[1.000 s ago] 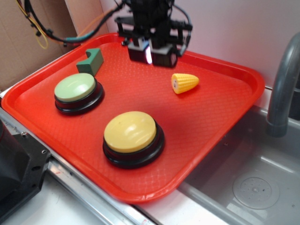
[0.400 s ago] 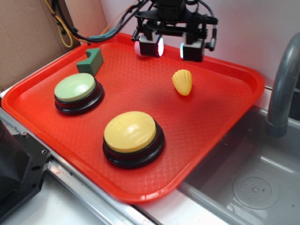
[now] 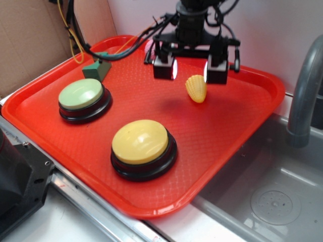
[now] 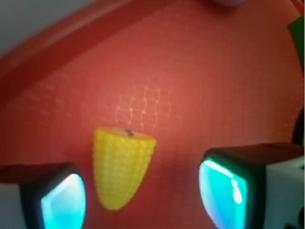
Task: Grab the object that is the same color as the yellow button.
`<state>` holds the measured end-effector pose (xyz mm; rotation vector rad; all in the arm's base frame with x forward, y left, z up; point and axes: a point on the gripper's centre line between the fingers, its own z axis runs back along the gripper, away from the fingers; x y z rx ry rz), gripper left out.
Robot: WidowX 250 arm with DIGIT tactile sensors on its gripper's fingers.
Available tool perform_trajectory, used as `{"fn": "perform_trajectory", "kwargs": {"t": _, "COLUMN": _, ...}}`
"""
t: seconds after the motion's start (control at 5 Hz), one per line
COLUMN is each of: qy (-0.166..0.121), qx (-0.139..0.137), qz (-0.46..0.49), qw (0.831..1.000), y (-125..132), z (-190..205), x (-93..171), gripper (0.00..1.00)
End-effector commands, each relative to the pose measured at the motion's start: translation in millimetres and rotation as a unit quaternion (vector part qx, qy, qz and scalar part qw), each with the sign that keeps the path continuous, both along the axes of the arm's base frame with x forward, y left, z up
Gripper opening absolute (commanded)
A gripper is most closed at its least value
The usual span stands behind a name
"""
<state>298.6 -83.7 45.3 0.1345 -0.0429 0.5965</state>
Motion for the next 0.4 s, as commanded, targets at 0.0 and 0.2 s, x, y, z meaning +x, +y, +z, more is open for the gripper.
{"fn": "perform_trajectory", "kwargs": {"t": 0.0, "qy": -0.011, "qx": -0.022, "qz": -0.039, "qw": 0.999, "y": 4.7, "z": -26.2, "x": 15.9, "gripper": 1.00}}
{"fn": "perform_trajectory", "kwargs": {"t": 0.2, "qy": -0.005, "qx": -0.022, "qz": -0.042, "qw": 0.999, "y": 0.5, "z": -29.8, "x": 15.6, "gripper": 0.00}}
